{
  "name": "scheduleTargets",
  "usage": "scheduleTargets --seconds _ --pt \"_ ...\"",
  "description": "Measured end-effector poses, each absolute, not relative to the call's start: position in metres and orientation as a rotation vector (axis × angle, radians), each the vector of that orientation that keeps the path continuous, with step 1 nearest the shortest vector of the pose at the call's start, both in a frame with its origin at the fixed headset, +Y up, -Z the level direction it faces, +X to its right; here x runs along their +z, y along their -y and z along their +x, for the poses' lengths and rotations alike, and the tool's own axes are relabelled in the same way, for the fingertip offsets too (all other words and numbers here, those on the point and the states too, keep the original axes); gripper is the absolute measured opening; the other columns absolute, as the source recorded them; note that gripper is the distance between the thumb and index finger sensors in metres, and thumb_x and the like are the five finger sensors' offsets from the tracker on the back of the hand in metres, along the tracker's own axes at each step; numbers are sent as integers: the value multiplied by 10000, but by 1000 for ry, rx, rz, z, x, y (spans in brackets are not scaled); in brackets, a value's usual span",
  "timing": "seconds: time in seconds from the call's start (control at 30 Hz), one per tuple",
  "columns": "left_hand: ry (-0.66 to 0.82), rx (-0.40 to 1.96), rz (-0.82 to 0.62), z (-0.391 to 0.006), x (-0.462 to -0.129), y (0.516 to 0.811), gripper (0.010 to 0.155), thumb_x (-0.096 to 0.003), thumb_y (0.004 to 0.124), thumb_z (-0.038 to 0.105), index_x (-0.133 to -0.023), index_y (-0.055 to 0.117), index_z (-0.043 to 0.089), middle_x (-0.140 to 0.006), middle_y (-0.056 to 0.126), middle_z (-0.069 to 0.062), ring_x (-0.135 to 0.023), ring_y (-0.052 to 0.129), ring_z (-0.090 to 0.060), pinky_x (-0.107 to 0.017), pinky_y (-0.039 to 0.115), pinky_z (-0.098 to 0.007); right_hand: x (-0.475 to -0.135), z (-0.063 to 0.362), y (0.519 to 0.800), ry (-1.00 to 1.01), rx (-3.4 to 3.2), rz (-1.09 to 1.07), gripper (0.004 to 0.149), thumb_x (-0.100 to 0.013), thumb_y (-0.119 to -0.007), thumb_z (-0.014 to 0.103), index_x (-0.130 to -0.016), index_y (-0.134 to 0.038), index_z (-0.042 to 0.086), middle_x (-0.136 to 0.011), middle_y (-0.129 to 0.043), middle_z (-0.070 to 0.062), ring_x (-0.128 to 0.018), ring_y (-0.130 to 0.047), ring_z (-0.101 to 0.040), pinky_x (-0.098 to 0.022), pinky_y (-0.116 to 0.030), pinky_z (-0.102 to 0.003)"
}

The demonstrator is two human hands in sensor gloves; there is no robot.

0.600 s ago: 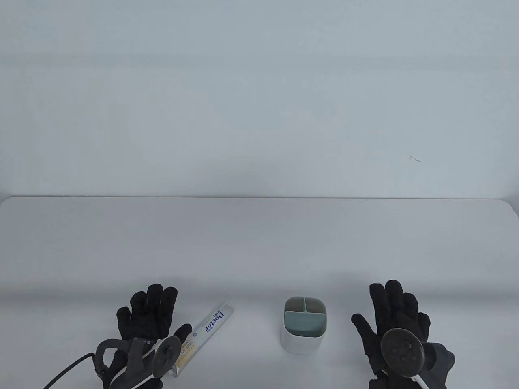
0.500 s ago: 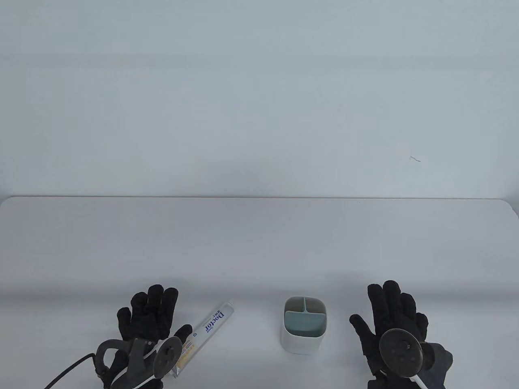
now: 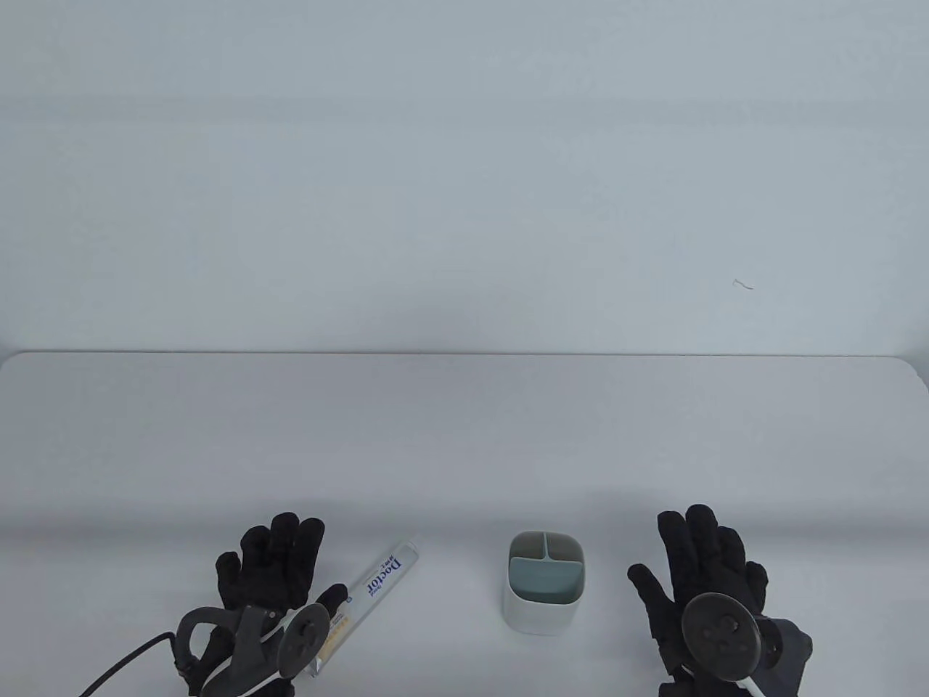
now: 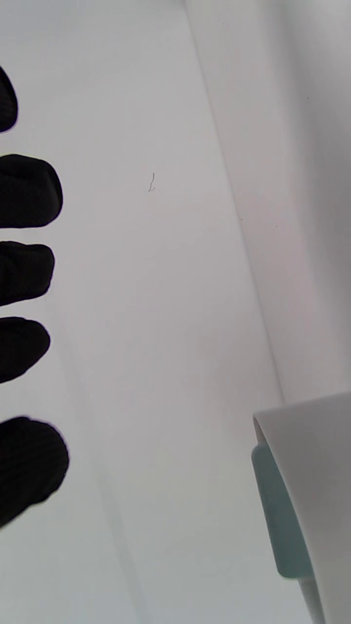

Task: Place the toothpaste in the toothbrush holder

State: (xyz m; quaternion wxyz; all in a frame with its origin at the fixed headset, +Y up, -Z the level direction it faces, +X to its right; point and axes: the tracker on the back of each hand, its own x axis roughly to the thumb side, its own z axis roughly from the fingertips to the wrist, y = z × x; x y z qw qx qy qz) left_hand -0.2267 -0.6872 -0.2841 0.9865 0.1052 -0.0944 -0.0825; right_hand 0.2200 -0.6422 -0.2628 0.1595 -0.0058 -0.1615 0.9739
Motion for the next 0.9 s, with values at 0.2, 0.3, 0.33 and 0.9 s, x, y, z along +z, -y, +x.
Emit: scheduleTargets --seconds 0.2,0.3,0.33,0.9 --pt "185 -154 215 -227 -284 687 815 -568 486 620 -1150 198 127 -1220 460 -252 -1036 635 -577 -654 560 -735 -263 219 643 454 2786 -10 687 -592 -650 548 -1149 -418 221 -1239 -425 -176 -1068 -539 -565 -670 -403 -737" --pt "189 -157 203 -226 -285 689 815 -568 487 620 -1149 197 128 -1220 460 -251 -1038 635 -574 -654 561 -734 -263 218 643 456 2784 -9 687 -592 -650 548 -1150 -418 219 -1239 -428 -177 -1067 -541 -565 -670 -404 -736" --pt "190 -155 200 -226 -285 689 815 -568 487 620 -1149 197 129 -1220 459 -253 -1037 637 -575 -654 562 -735 -263 218 643 454 2785 -8 686 -592 -650 548 -1149 -420 220 -1238 -429 -178 -1067 -540 -566 -669 -404 -737" --pt "187 -143 161 -224 -284 692 814 -569 486 619 -1147 187 131 -1219 457 -256 -1037 637 -574 -654 563 -733 -262 218 644 459 2761 -2 681 -593 -648 545 -1148 -426 218 -1235 -441 -182 -1065 -550 -560 -669 -403 -736"
